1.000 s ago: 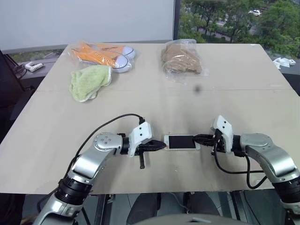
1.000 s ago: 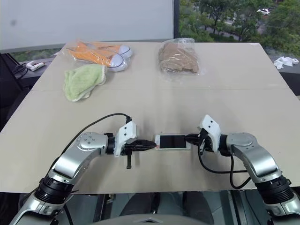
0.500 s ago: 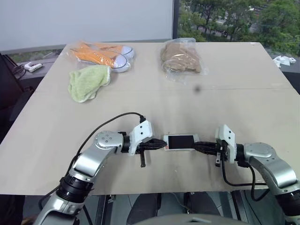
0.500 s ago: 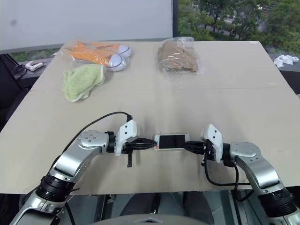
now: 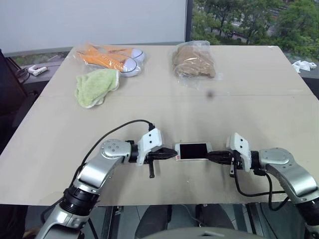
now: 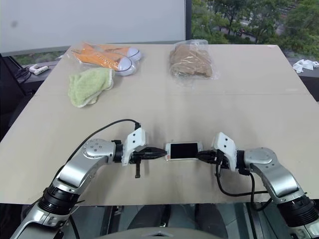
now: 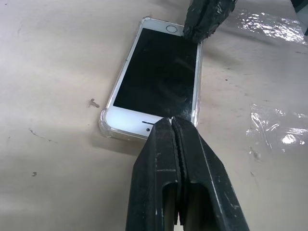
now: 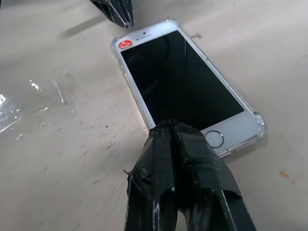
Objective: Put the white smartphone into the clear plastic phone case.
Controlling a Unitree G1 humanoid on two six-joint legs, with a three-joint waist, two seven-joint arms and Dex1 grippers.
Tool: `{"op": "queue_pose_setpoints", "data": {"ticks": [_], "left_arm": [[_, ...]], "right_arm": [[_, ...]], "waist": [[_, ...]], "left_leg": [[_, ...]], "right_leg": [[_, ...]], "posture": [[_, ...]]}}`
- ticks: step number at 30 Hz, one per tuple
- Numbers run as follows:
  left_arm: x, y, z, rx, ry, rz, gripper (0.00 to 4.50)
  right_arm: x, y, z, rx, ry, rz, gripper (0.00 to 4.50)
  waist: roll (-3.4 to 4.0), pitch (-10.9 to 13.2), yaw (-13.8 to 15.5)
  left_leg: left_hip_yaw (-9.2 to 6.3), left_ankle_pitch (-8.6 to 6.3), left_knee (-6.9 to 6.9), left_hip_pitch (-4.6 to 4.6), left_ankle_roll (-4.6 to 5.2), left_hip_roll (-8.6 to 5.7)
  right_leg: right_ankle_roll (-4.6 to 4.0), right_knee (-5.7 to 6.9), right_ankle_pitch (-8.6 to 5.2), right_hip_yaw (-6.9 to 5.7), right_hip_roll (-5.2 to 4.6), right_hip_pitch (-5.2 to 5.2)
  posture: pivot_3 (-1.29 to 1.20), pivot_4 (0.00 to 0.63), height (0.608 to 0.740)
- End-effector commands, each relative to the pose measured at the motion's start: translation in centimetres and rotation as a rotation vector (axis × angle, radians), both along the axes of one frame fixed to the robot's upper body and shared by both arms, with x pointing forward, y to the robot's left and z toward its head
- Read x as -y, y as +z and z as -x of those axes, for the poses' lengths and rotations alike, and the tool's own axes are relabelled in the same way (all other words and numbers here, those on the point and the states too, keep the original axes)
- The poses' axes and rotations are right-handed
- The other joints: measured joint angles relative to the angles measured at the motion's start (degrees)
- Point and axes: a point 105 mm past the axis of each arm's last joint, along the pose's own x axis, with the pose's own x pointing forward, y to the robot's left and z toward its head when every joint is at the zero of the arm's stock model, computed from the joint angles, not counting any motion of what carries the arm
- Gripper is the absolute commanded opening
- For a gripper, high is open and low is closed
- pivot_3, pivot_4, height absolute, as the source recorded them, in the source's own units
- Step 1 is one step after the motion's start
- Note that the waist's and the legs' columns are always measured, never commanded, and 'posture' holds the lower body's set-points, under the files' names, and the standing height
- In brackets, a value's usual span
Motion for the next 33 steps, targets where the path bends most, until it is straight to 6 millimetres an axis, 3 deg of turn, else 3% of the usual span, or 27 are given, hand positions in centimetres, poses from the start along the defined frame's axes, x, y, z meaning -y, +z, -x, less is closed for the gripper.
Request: {"op": "queue_pose_setpoints", "data": {"ticks": [1, 6, 12, 14, 15, 19, 22, 24, 27, 33], "left_arm": [[0.2, 0.6, 0.2, 0.030, -0.021, 0.009, 0.00], [0.1, 1.1, 0.1, 0.041, -0.017, 0.022, 0.00], [-0.1, 3.9, -0.5, 0.069, 0.048, 0.185, 0.00], [-0.9, 4.9, -0.2, 0.037, 0.075, 0.254, 0.00], [-1.4, 5.0, -0.1, 0.036, 0.097, 0.257, 0.52], [-4.0, 4.0, 0.1, 0.023, 0.172, 0.203, 2.06], [-6.5, 3.6, 0.2, 0.025, 0.234, 0.166, 3.70], [-8.4, 3.3, -0.3, 0.058, 0.285, 0.128, 4.43], [-10.9, 2.9, -0.7, 0.105, 0.324, 0.031, 4.47], [-12.2, 2.3, 0.3, 0.107, 0.270, -0.074, 4.47]], "right_arm": [[1.3, -2.8, 0.8, -0.127, -0.064, 0.055, 0.04], [-0.1, 0.6, -0.2, -0.020, -0.062, -0.145, 0.04], [0.5, 3.8, -0.9, 0.035, -0.108, -0.304, 0.04], [1.4, 4.2, -0.9, 0.043, -0.133, -0.306, 0.60], [1.9, 4.2, -0.9, 0.050, -0.145, -0.292, 0.82], [4.1, 4.2, -0.6, 0.073, -0.195, -0.246, 2.62], [6.2, 4.1, -0.1, 0.082, -0.221, -0.204, 4.38], [7.2, 4.2, 0.2, 0.084, -0.232, -0.188, 4.50], [9.2, 4.2, 0.7, 0.081, -0.238, -0.139, 4.50], [11.6, 3.3, 2.0, 0.043, -0.214, -0.016, 4.50]], "waist": [[-0.03, 0.0, 0.0], [0.03, 0.0, -0.1], [0.24, 0.3, -0.2], [0.25, 0.3, -0.2], [0.26, 0.3, -0.3], [0.26, 0.3, -0.2], [0.29, 0.3, -0.2], [0.29, 0.3, -0.1], [0.30, 0.4, -0.1], [0.31, 0.4, -0.1]], "left_leg": [[-0.01, 0.00, 0.00, 0.00, 0.00, 0.00], [-0.02, -0.01, -0.01, -0.01, 0.01, 0.01], [0.01, 0.00, -0.01, -0.11, 0.00, 0.01], [0.00, 0.01, -0.02, -0.15, -0.03, 0.01], [0.00, 0.02, -0.02, -0.18, -0.04, 0.01], [0.05, 0.05, -0.10, -0.24, -0.10, 0.01], [0.10, 0.00, -0.17, -0.22, -0.01, 0.01], [0.10, 0.00, -0.17, -0.23, 0.00, 0.01], [0.11, 0.00, -0.19, -0.20, 0.00, 0.01], [0.16, -0.01, -0.31, -0.22, 0.02, 0.02]], "right_leg": [[0.00, -0.01, 0.00, -0.02, 0.00, 0.01], [0.00, -0.02, 0.00, -0.02, 0.00, -0.01], [0.00, 0.01, 0.00, 0.02, 0.00, -0.13], [0.00, 0.01, 0.00, 0.01, 0.00, -0.19], [0.00, 0.01, 0.00, 0.01, 0.00, -0.24], [0.00, -0.01, 0.00, 0.06, 0.00, -0.34], [0.00, -0.02, 0.00, 0.11, 0.00, -0.35], [0.00, -0.02, 0.00, 0.11, 0.00, -0.35], [-0.01, -0.02, 0.00, 0.11, -0.01, -0.35], [-0.01, -0.18, 0.00, 0.14, -0.04, -0.35]], "posture": [[0.00, 0.150, 0.740], [0.00, 0.150, 0.740], [0.00, 0.150, 0.740], [0.00, 0.150, 0.740], [0.00, 0.150, 0.740], [0.00, 0.150, 0.740], [0.00, 0.150, 0.740], [0.00, 0.150, 0.740], [0.00, 0.150, 0.740], [0.00, 0.150, 0.740]]}}
